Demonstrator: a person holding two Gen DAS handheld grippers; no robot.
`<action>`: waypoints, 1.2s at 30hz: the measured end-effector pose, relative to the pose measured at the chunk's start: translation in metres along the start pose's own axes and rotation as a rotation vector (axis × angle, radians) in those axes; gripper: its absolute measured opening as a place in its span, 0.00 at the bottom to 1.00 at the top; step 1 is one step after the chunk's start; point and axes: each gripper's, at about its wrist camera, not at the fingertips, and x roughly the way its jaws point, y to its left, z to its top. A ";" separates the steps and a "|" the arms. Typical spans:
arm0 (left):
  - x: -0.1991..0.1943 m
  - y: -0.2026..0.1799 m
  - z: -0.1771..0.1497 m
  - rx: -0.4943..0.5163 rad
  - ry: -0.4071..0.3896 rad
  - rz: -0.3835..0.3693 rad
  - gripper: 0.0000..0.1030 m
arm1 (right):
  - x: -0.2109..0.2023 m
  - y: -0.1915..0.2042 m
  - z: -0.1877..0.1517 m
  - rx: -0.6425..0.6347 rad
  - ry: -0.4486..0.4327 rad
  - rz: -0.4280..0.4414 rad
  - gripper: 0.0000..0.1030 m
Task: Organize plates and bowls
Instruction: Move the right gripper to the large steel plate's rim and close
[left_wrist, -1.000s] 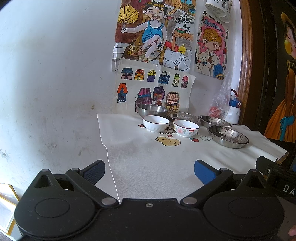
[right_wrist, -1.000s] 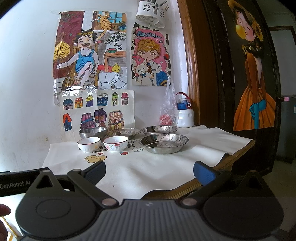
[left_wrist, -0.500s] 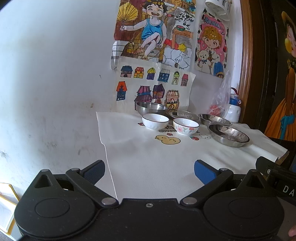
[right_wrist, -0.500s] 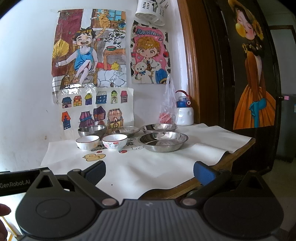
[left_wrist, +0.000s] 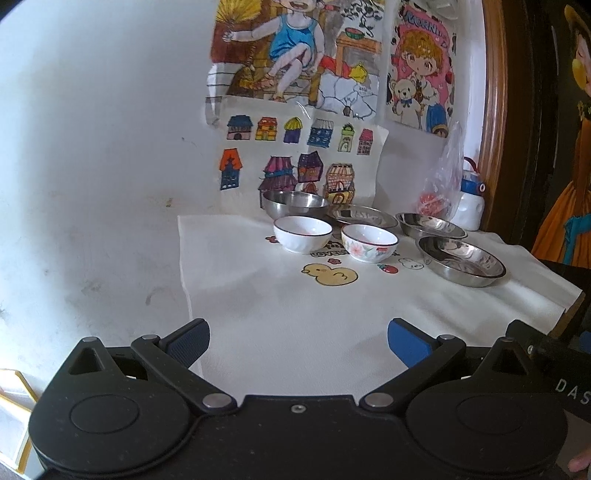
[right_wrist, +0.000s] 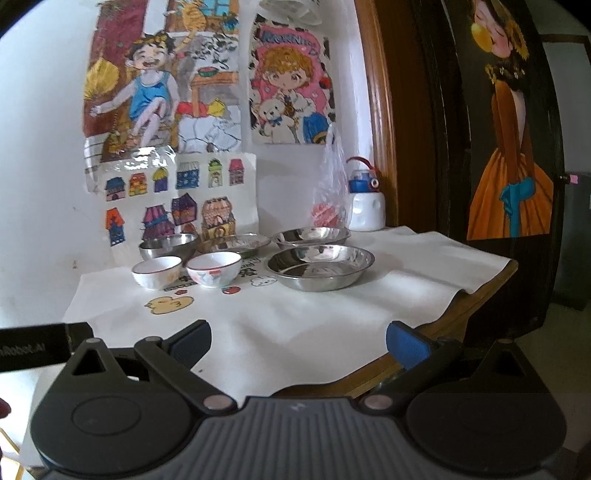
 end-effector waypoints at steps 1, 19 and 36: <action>0.005 -0.002 0.004 0.005 0.008 -0.005 0.99 | 0.005 -0.002 0.002 0.005 0.008 -0.003 1.00; 0.123 -0.075 0.070 0.097 0.177 -0.176 0.99 | 0.111 -0.072 0.046 -0.015 0.064 -0.096 1.00; 0.221 -0.140 0.082 0.022 0.333 -0.217 0.99 | 0.218 -0.123 0.070 -0.062 0.161 0.019 1.00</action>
